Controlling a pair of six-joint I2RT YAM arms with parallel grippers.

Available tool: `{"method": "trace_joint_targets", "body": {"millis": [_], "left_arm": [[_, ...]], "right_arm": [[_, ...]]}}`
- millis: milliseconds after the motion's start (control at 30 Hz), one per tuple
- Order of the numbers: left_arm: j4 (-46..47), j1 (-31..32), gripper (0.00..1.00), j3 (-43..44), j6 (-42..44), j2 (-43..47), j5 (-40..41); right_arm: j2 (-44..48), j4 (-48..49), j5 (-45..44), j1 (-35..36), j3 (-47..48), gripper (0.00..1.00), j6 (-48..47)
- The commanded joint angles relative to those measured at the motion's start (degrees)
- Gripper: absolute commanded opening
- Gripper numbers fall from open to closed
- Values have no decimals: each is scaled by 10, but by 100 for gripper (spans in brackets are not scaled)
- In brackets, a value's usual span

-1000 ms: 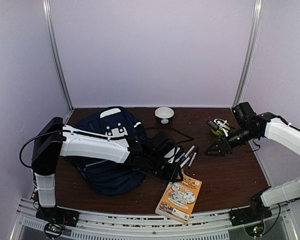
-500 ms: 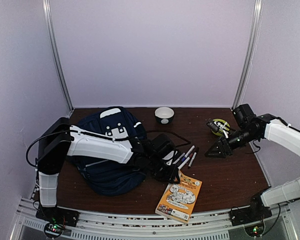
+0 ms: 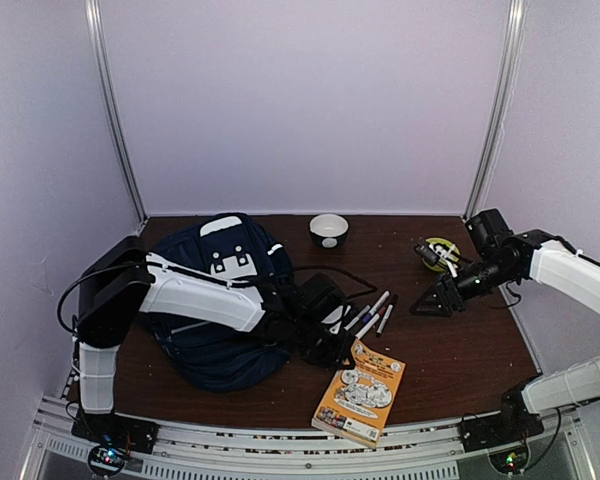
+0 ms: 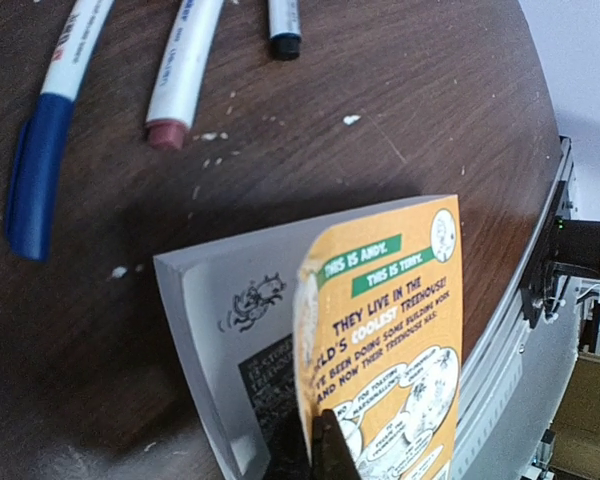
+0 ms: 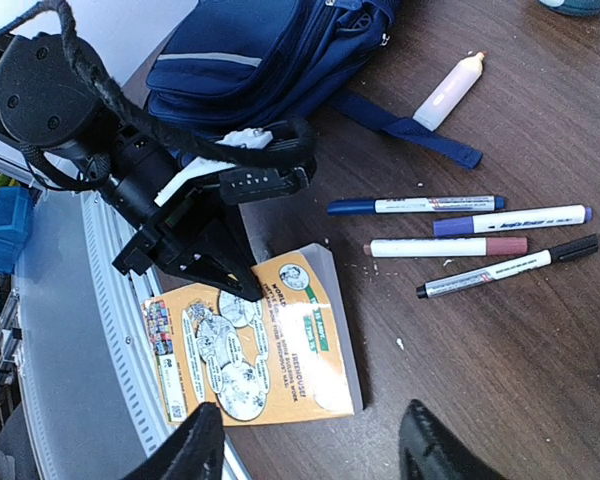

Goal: Pack the student bag
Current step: Pick up the book at the corner of the board, then pass from the left arm to the right

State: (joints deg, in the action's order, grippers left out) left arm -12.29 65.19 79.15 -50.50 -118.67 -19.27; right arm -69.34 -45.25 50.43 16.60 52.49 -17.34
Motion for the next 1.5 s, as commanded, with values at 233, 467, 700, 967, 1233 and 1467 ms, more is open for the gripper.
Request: {"method": "trace_joint_targets", "body": {"millis": [233, 467, 700, 967, 1233, 1467], "left_arm": [[219, -37, 0, -166, -48, 122, 60], [328, -53, 0, -268, -91, 145, 65], [397, -59, 0, -336, -134, 157, 58], [363, -66, 0, -335, -94, 226, 38], [254, -70, 0, -300, -51, 277, 44], [231, -70, 0, -300, -48, 304, 50]], "right_arm": [[-48, 64, 10, -2, -31, 69, 182], [-128, 124, -3, 48, -91, 69, 267], [-183, 198, -8, 136, -113, 71, 314], [-260, 228, 10, 182, -71, 71, 337], [-283, 389, 31, 198, -104, 72, 458], [-317, 641, 58, 229, -128, 71, 617]]}}
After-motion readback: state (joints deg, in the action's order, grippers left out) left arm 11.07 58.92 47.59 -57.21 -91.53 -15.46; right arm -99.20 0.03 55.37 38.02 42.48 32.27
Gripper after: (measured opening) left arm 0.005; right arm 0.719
